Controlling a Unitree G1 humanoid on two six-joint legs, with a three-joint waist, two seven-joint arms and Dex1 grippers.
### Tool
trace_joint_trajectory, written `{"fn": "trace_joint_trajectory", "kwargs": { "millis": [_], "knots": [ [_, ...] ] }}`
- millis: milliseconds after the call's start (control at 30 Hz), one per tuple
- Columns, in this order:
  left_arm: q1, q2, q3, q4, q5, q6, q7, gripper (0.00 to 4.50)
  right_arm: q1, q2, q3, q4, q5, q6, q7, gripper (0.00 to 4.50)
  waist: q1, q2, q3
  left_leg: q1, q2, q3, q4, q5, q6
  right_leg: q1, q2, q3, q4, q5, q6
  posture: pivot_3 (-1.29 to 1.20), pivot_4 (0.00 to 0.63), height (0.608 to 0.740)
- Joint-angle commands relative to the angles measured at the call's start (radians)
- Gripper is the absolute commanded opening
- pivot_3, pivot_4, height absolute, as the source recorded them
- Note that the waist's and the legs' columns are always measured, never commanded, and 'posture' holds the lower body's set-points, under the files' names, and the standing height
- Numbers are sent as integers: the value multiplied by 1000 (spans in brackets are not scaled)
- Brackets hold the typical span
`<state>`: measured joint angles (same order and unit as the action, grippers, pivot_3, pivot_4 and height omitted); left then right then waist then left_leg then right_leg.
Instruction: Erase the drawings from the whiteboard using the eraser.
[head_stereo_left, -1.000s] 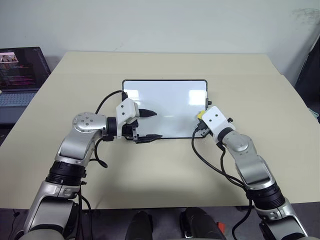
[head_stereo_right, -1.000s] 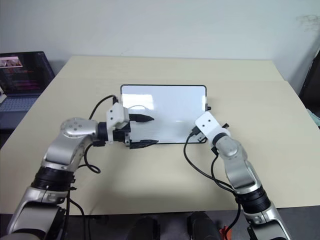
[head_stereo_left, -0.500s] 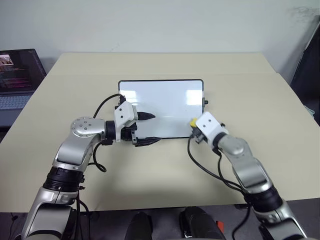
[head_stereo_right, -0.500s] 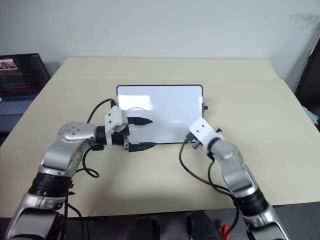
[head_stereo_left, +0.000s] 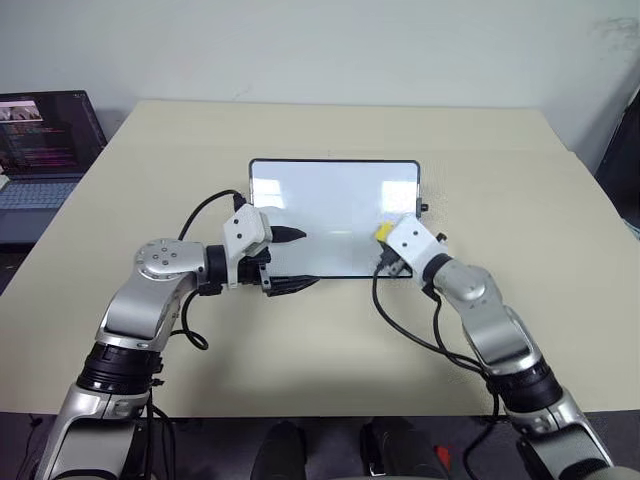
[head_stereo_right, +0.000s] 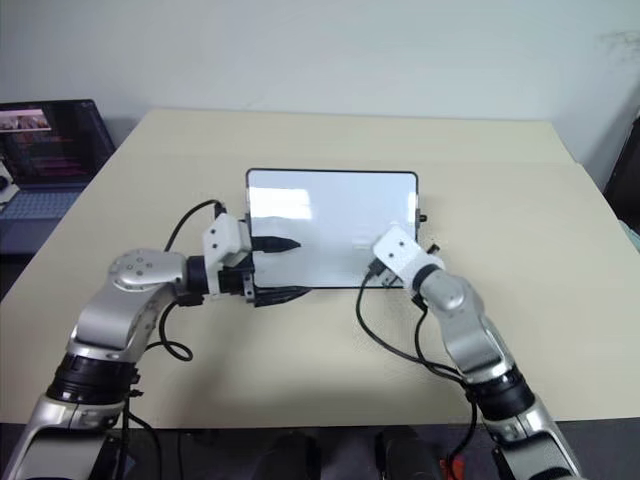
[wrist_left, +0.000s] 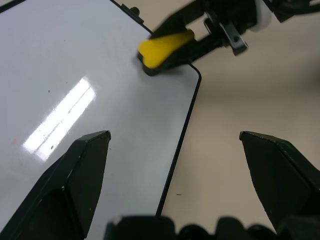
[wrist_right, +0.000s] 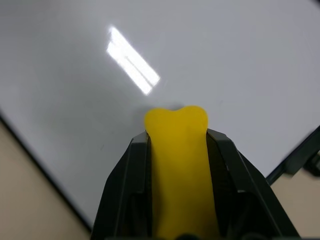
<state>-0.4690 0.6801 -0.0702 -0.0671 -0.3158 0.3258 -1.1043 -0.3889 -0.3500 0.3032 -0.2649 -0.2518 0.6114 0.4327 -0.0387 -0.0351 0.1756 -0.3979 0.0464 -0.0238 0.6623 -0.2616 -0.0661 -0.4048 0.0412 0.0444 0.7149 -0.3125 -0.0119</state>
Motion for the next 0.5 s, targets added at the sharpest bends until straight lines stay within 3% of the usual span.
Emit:
{"fn": "trace_joint_trajectory", "kwargs": {
  "millis": [33,300,500],
  "knots": [
    [-31,-18,0,-28,-25,-20,-16,4500,29,15,-36,-63,4,27,-28,1118,2,0,0,0,0,0,0,0,0,0,0,0,0,-1,2,0,150,740],
    [-47,-87,-78,-38,-25,-75,-76,4500,194,100,-250,-305,48,140,-134,1117,10,0,0,-2,0,0,0,0,0,0,1,-1,-1,0,0,0,150,740],
    [-88,-151,-125,-36,-30,-68,-111,4500,282,195,-366,-330,85,196,-222,1117,5,0,0,-2,-1,0,0,0,0,-1,-1,0,-1,-1,1,0,150,740]
  ]
}}
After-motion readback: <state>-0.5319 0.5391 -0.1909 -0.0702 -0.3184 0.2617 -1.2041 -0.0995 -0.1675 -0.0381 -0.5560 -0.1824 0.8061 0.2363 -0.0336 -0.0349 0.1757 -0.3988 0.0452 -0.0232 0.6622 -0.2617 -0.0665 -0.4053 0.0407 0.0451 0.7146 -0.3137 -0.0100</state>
